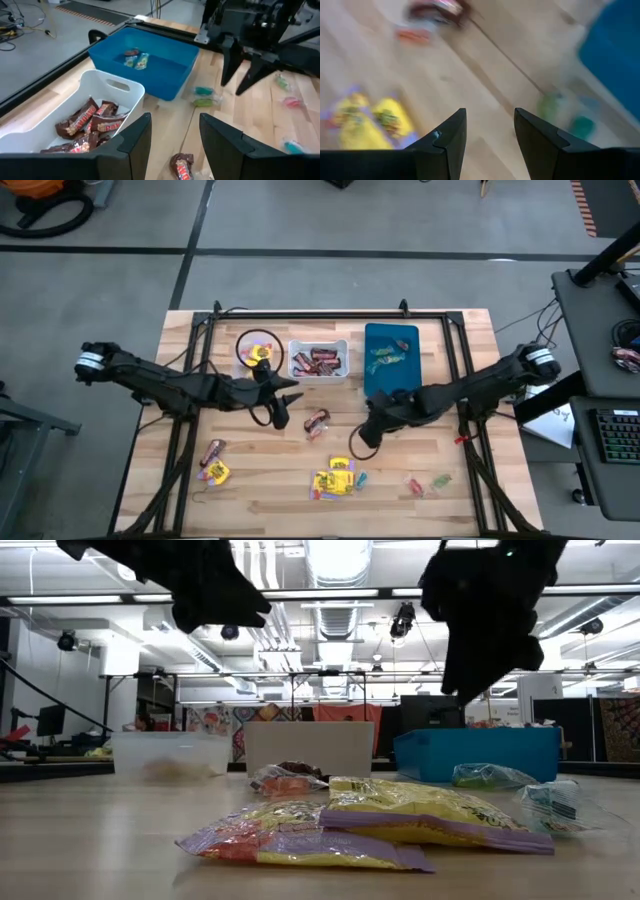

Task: Sort candy
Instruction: Put the green candy into the blue bin

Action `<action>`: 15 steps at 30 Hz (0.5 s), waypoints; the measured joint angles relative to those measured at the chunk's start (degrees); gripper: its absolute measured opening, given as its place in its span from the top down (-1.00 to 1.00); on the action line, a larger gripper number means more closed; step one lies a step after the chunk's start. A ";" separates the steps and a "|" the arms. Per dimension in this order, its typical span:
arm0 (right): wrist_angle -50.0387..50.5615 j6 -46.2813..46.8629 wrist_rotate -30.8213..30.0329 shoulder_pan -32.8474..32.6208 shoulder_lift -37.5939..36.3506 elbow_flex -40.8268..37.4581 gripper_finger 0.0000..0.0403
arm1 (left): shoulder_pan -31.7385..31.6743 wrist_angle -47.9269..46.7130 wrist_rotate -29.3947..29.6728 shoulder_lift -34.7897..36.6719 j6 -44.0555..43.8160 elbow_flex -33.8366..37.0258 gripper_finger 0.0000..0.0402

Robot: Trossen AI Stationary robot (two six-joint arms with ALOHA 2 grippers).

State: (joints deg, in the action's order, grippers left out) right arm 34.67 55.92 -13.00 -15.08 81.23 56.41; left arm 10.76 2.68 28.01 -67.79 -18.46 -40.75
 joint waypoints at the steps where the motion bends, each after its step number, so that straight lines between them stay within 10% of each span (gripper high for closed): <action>1: 3.01 0.41 -0.01 0.10 1.28 1.64 0.22 | 0.06 -0.34 0.00 -0.04 0.00 0.00 0.25; 15: 22.06 0.19 -0.04 -0.02 16.30 13.83 0.23 | 0.07 -0.75 0.06 -0.26 0.02 0.02 0.25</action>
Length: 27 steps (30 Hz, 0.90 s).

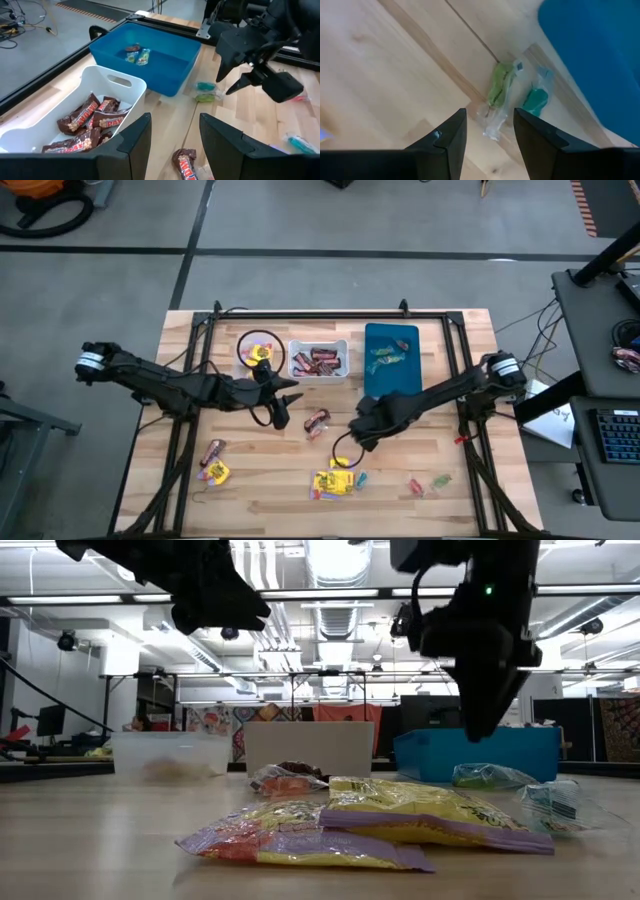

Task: Sort candy
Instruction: Put the green candy into the blue bin

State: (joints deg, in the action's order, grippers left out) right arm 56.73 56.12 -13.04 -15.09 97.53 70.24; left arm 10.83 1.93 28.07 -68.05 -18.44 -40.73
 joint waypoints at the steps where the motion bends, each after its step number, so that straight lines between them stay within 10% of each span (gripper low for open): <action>1: -0.05 0.02 0.00 0.00 0.64 0.00 0.24 | 0.00 0.03 0.00 0.00 0.00 0.00 0.25; 27: -2.54 -2.46 -0.91 1.79 7.26 -0.24 0.77 | -0.04 0.13 0.05 0.00 0.00 0.04 0.25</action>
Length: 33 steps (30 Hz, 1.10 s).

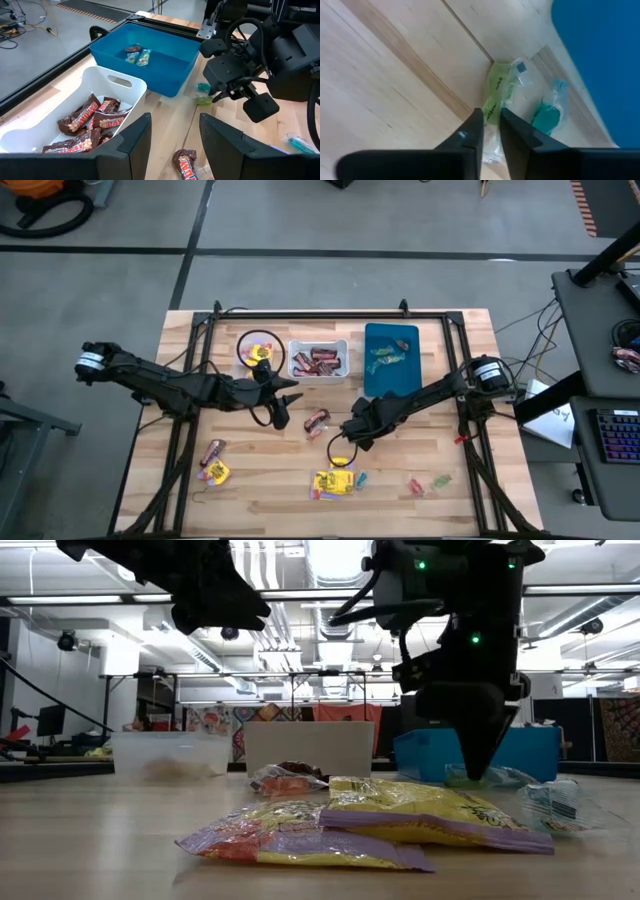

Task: Sort candy
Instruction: Put the green candy into the blue bin

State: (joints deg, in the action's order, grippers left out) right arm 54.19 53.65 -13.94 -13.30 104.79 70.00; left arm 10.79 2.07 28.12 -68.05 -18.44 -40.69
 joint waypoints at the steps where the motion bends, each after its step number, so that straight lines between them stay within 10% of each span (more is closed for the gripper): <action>1: -0.09 -0.31 -0.03 -0.02 -0.03 0.00 0.83 | 0.00 0.02 0.00 0.00 0.00 0.00 0.25; 33: 1.68 -11.98 -9.08 6.05 -22.43 0.83 0.96 | 0.00 0.10 0.00 0.00 -0.02 0.00 0.25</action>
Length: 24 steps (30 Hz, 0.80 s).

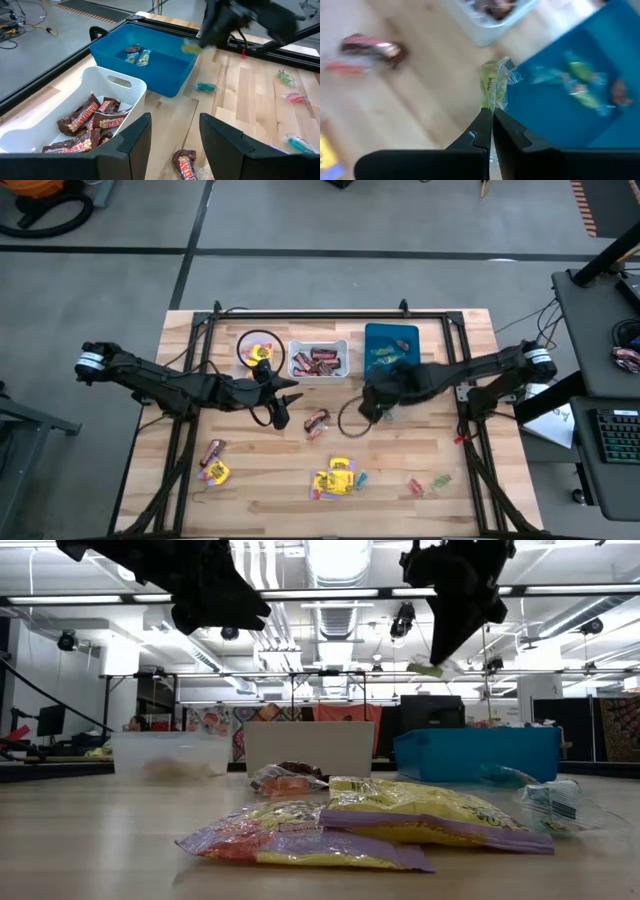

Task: Sort candy
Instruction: Put the green candy into the blue bin

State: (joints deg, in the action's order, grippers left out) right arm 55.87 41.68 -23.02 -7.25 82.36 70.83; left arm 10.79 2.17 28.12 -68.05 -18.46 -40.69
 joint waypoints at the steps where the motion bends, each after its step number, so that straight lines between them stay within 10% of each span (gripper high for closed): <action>1: 0.99 -0.73 -0.07 1.54 -0.58 0.00 0.96 | 0.00 -0.02 -0.02 0.00 0.00 0.00 0.25; 24: -1.50 -11.79 -2.63 31.61 0.24 -15.72 0.96 | 0.01 -0.13 -0.11 0.00 -0.02 0.00 0.25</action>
State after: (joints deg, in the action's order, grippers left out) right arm 54.37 29.88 -25.66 24.37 82.61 55.10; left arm 10.80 2.04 28.01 -68.05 -18.48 -40.69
